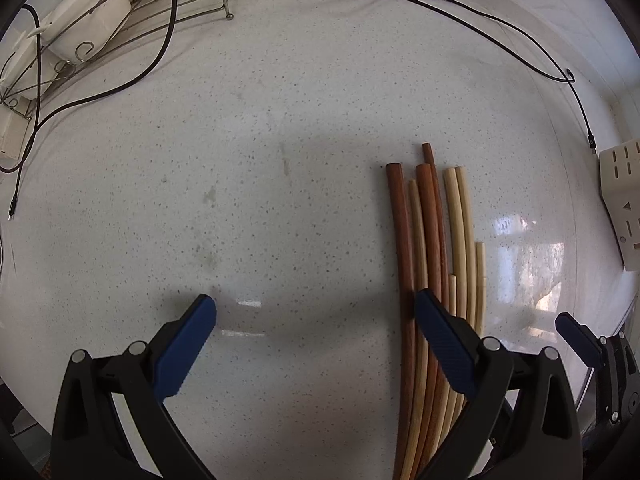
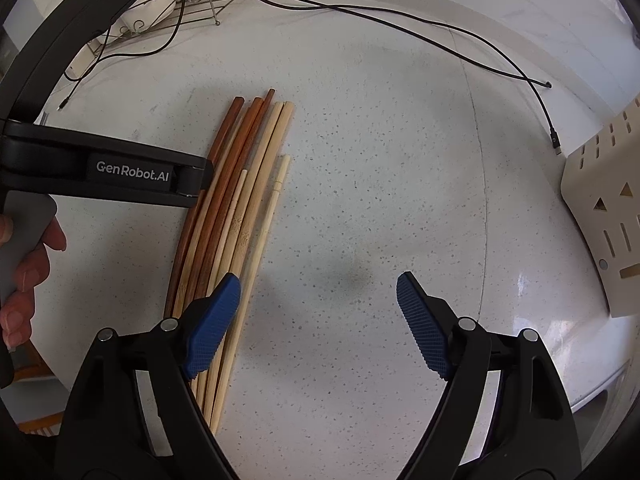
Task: Organize utensils
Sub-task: 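Position both grippers over the remaining chopsticks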
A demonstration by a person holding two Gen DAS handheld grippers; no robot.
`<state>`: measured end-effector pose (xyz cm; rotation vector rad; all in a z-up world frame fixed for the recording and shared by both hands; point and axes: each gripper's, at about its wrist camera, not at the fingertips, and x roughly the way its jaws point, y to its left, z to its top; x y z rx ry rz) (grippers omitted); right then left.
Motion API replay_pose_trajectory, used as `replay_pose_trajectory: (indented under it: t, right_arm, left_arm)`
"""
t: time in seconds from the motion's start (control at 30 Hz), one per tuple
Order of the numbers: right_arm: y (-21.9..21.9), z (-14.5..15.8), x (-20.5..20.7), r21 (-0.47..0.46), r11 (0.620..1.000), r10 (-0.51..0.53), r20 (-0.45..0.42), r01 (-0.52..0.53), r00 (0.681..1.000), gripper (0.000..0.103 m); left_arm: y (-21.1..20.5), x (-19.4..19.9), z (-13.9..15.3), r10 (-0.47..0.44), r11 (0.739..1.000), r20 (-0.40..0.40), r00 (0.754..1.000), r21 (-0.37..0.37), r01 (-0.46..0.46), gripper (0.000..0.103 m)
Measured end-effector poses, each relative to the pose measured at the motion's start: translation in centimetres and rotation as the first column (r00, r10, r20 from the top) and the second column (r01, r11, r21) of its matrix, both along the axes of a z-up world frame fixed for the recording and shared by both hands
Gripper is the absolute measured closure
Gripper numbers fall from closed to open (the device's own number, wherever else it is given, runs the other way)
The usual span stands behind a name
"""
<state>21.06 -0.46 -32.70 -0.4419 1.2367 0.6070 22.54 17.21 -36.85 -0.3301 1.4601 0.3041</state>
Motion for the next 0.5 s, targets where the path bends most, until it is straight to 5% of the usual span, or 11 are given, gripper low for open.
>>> replay_pose_trajectory:
  t: [0.5]
  right_arm:
    - [0.52,-0.74,-0.71,-0.023,1.0,0.005,0.001,-0.005,1.0,0.033]
  left_arm:
    - [-0.65,-0.02,-0.19,-0.014,0.998,0.002,1.0,0.053,0.014,0.005]
